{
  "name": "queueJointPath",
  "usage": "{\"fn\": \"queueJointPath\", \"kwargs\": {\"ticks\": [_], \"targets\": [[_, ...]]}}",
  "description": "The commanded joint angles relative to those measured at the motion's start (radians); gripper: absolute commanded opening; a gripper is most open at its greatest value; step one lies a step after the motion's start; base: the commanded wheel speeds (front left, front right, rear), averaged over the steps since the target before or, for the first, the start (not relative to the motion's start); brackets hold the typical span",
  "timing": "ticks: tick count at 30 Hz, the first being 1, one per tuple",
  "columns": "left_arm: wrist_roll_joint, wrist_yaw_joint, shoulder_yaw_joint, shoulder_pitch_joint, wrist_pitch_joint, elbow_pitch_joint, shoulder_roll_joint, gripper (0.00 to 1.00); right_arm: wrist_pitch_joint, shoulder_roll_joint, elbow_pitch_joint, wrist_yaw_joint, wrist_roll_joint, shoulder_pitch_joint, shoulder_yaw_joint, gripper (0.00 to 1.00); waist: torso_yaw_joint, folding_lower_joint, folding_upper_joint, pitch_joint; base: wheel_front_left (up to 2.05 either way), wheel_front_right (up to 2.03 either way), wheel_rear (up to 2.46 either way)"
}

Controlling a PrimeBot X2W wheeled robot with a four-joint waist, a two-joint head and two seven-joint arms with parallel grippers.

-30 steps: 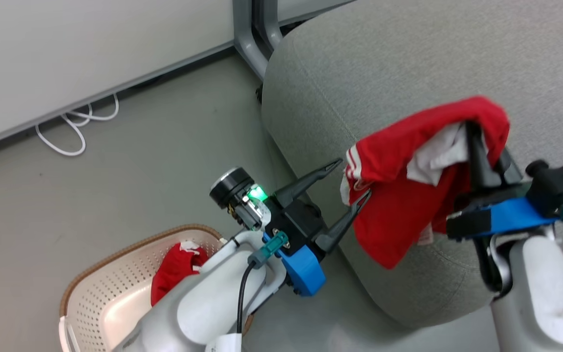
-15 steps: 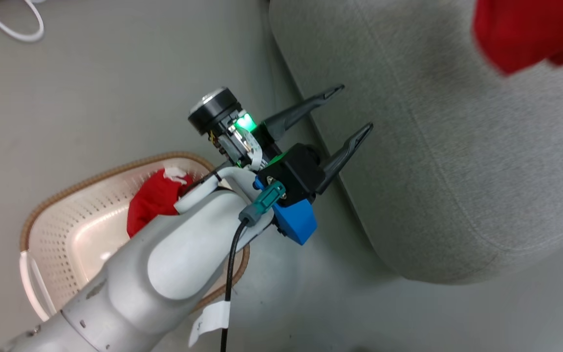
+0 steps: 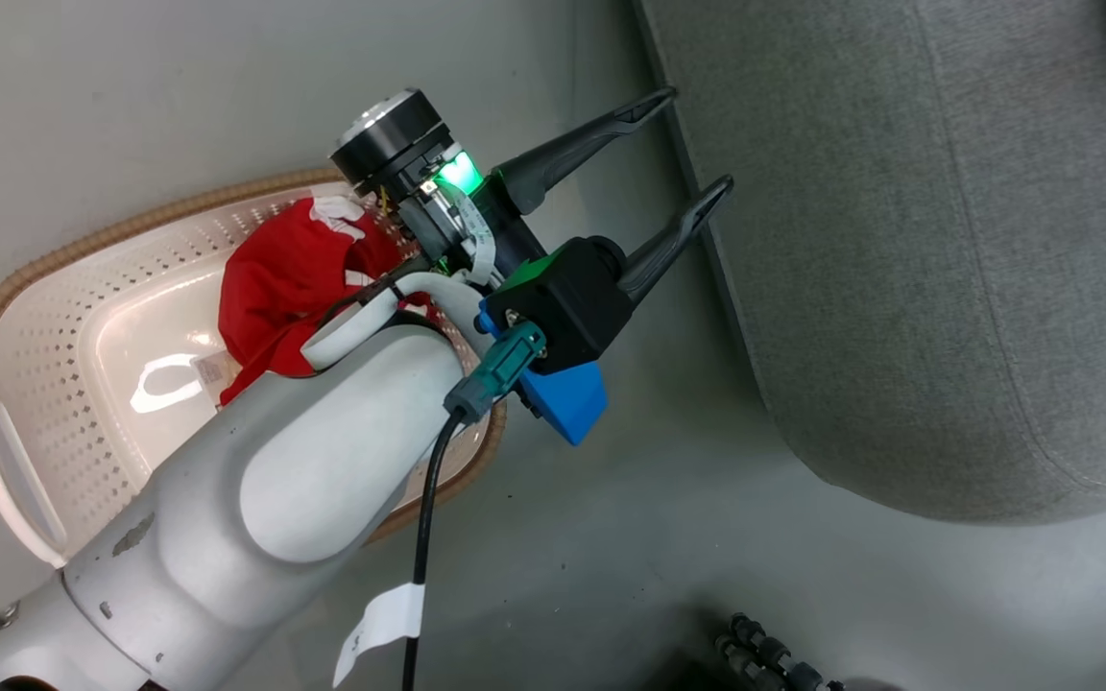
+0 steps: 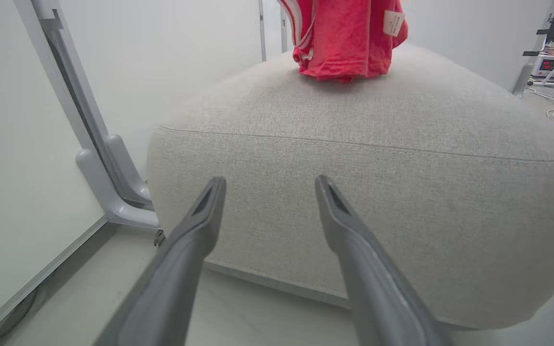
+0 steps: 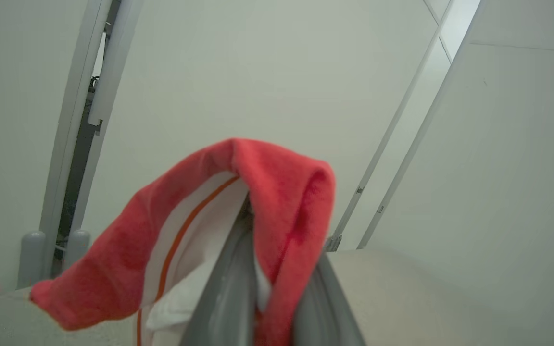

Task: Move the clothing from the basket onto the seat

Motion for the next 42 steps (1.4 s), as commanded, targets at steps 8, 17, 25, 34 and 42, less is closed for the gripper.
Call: {"fn": "queueJointPath", "kwargs": {"ticks": [8,17,25,34,42], "targets": [[-0.006,0.015,0.002,-0.014,0.002,-0.023,0.015,1.0,-0.004,0.045,0.2,0.0,-0.028,0.103,-0.057,0.0,0.03,-0.0002,0.0,0.026,0.0,0.0,0.0],[-0.016,0.024,-0.002,-0.006,-0.015,-0.013,0.012,1.0,-0.004,0.087,0.281,0.0,-0.045,0.15,-0.067,0.5,0.04,-0.0002,0.0,0.01,0.0,0.0,0.0],[-0.053,0.056,0.016,0.037,-0.076,0.034,-0.024,1.0,-0.004,0.096,0.125,0.0,-0.03,0.293,-0.067,1.0,0.059,-0.0002,0.0,-0.086,0.0,0.0,0.0],[-0.119,0.101,0.105,0.147,-0.111,0.071,-0.063,1.0,-0.004,0.102,-0.097,0.0,-0.016,0.486,0.034,1.0,0.106,-0.0002,0.0,-0.285,0.0,0.0,0.0],[-0.119,0.128,0.283,0.315,-0.111,0.008,-0.056,1.0,-0.004,0.147,-0.195,0.0,-0.017,0.596,0.197,1.0,0.184,-0.0002,0.0,-0.443,0.0,0.0,0.0]]}}
